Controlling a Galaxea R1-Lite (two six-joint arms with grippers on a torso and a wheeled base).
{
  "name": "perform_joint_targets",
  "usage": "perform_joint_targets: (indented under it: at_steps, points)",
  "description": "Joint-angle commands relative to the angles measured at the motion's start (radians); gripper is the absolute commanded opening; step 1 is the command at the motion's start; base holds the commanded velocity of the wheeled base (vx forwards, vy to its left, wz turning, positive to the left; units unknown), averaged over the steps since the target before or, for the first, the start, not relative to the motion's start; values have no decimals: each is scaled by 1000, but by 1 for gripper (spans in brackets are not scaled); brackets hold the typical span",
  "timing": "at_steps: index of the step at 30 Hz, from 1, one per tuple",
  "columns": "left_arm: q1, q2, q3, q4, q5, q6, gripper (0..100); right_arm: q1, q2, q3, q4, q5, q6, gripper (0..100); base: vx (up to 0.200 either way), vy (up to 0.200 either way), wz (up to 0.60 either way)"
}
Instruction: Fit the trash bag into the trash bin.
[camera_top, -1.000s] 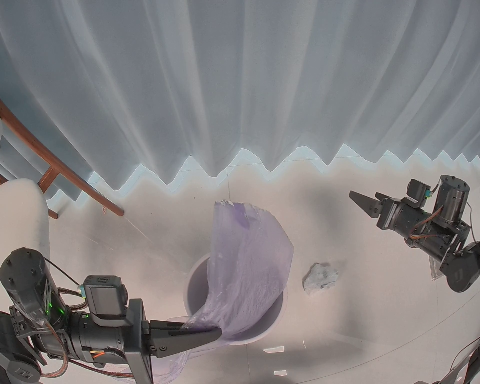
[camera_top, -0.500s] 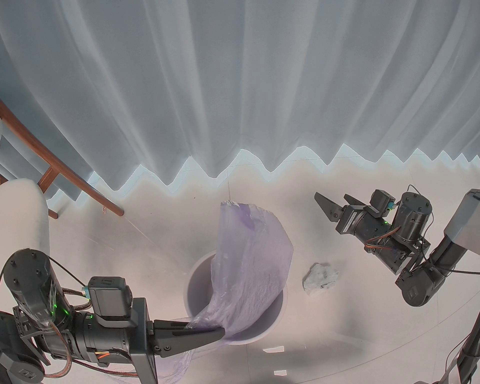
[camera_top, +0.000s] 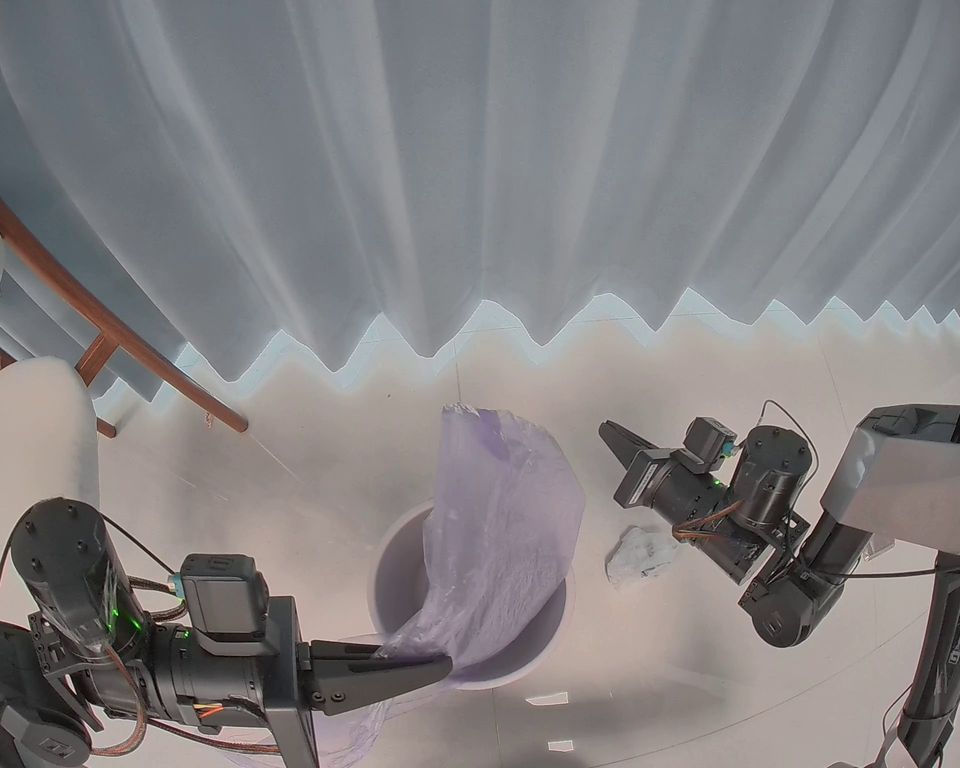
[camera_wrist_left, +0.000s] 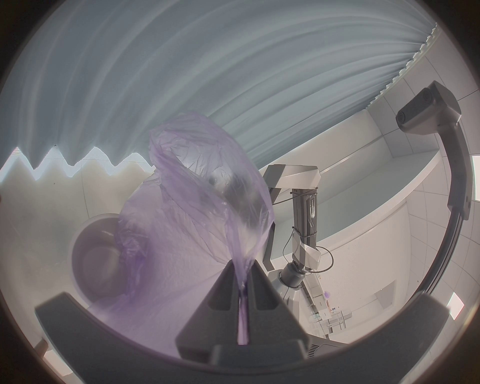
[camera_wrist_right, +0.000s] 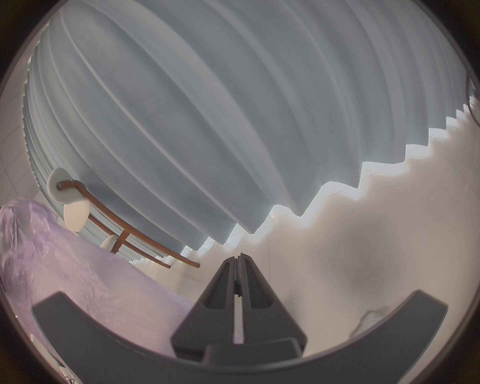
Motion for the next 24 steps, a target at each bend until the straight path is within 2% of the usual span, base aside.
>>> perform_joint_targets:
  at_steps: [1, 10, 12, 24]
  points:
    - [0, 3, 0, -1, 0, -1, 0, 37, 30, -6, -17, 1, 7, 0, 0, 0, 0]
    - [0, 5, -1, -1, 0, -1, 0, 129, 49, 8, -18, 1, 30, 0, 0, 0, 0]
    - [0, 5, -3, -1, 0, -1, 0, 186, 71, 24, -18, -8, 78, 0, 0, 0, 0]
    - [2, 23, -14, -1, 0, 1, 0, 257, 106, 45, -18, -18, 102, 0, 0, 0, 0]
